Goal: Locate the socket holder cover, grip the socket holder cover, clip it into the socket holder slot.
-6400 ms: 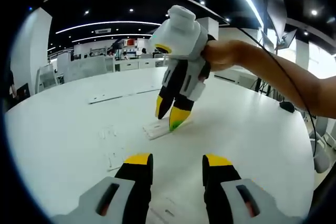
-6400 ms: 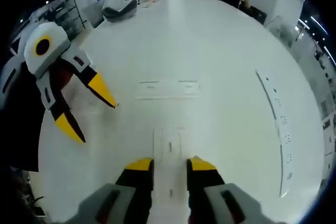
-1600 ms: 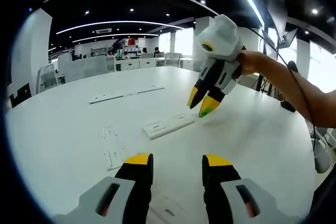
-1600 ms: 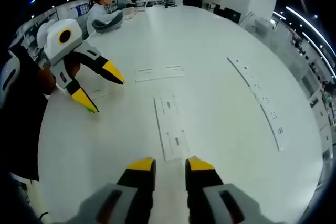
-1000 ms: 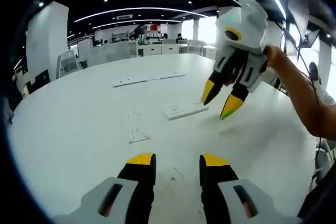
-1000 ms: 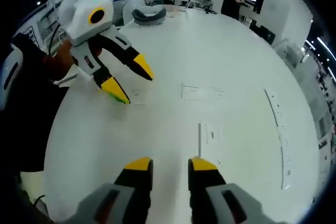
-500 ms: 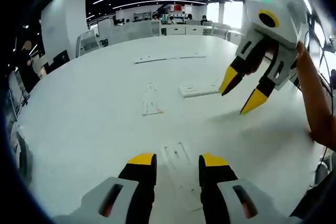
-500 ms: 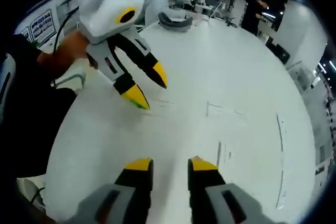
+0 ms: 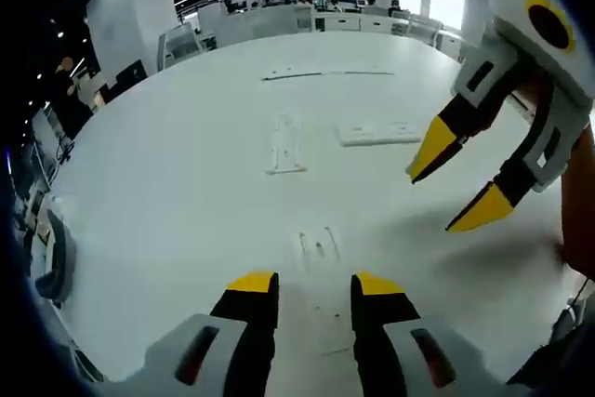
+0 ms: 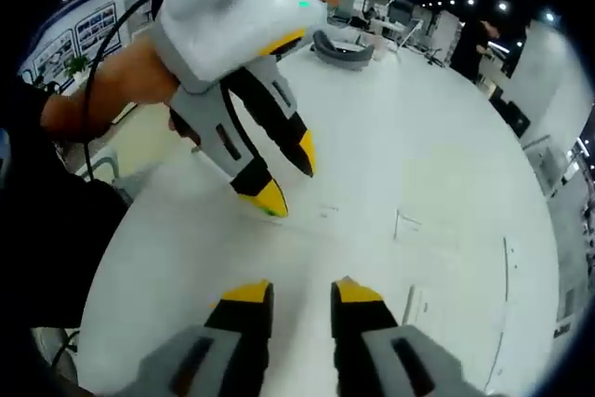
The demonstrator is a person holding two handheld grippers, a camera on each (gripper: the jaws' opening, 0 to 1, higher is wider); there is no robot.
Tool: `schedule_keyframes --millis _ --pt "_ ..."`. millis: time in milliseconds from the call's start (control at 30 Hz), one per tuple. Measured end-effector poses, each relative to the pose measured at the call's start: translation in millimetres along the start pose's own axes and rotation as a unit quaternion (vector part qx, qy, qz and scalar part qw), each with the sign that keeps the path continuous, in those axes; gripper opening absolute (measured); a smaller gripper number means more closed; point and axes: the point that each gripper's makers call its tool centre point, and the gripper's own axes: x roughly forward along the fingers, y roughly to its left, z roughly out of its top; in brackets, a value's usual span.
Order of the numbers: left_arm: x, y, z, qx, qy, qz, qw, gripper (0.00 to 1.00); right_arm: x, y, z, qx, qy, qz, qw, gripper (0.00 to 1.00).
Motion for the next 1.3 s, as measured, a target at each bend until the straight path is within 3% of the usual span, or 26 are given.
schedule_keyframes --millis 200,267,300,433,733,967,1300 --pt "1 -2.1 2.0 -0.007 0.029 0.009 0.9995 0.31 2 -3 1.9 0.024 0.002 -0.009 0.9997 0.27" --pt "3 -2.9 0.2 -0.01 0.042 0.01 0.999 0.29 3 -2 3.1 0.023 0.001 -0.01 0.9997 0.26" --pt "5 -5.7 -4.5 -0.012 0.064 0.003 0.9979 0.29 3 -3 3.8 0.023 0.0 -0.013 0.9997 0.26" --pt "9 -3.7 -5.9 -0.015 0.083 0.005 0.9964 0.29 3 -3 7.4 0.015 -0.006 -0.014 0.9998 0.26" --pt "13 -9.0 -10.5 -0.017 0.101 -0.012 0.9946 0.29 1 -1 -2.3 0.015 0.004 -0.019 0.9997 0.27" --pt "12 -8.0 -12.5 -0.003 0.115 -0.004 0.9933 0.29 0 0 -5.0 0.021 0.003 -0.018 0.9996 0.27" --pt "11 -4.5 -17.4 -0.017 0.137 0.0 0.9904 0.28 2 3 -5.7 0.02 0.005 -0.013 0.9997 0.27"
